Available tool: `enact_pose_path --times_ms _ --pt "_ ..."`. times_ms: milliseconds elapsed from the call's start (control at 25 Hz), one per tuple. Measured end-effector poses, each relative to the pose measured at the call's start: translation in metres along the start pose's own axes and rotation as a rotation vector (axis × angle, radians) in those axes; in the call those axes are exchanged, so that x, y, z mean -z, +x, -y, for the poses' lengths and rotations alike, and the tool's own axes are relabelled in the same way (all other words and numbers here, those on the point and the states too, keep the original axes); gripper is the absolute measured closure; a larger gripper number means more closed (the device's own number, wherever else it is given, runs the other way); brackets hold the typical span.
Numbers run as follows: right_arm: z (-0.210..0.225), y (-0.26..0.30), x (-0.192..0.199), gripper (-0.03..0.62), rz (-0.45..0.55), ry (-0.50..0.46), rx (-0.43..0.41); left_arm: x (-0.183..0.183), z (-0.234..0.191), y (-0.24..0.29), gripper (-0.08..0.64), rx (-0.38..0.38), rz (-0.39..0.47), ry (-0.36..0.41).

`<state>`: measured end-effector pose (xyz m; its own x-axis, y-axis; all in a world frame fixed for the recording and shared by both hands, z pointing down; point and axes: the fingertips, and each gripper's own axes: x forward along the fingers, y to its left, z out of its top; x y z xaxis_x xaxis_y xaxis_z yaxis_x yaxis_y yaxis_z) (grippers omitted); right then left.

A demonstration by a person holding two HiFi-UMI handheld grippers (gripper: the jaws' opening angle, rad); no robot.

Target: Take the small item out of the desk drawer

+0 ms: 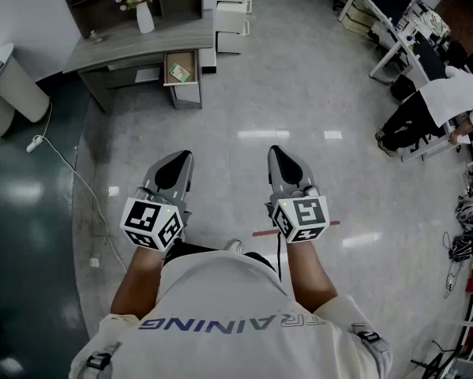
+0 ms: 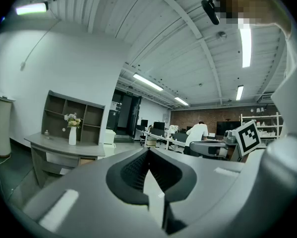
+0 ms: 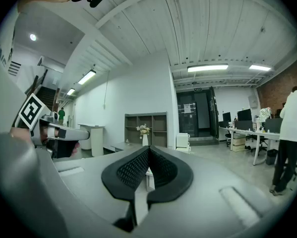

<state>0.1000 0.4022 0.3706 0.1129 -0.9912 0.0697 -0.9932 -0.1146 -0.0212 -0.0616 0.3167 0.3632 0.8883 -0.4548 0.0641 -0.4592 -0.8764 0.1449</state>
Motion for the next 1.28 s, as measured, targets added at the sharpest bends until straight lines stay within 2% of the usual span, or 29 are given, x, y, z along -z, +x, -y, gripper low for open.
enact_pose_path --times_ms 560,640,800,880,1080,1280 --pt "0.011 -0.005 0.004 0.578 -0.013 -0.022 -0.037 0.008 0.017 0.006 0.558 -0.023 -0.015 0.0" --pt "0.017 -0.005 0.004 0.578 -0.009 -0.028 -0.024 0.007 0.02 0.009 0.558 -0.026 -0.015 0.005" --pt "0.035 -0.011 0.002 0.578 0.016 -0.088 0.057 0.008 0.025 0.013 0.558 -0.039 -0.018 0.013" --pt "0.04 -0.008 0.007 0.578 0.01 -0.084 0.057 0.01 0.027 0.014 0.558 -0.046 -0.027 0.015" --pt "0.038 0.015 0.021 0.578 -0.028 -0.05 0.031 0.017 0.01 0.019 0.557 -0.071 -0.067 0.013" --pt "0.04 0.055 0.02 0.578 -0.062 -0.054 0.011 0.011 -0.021 0.047 0.557 -0.073 -0.066 0.0"
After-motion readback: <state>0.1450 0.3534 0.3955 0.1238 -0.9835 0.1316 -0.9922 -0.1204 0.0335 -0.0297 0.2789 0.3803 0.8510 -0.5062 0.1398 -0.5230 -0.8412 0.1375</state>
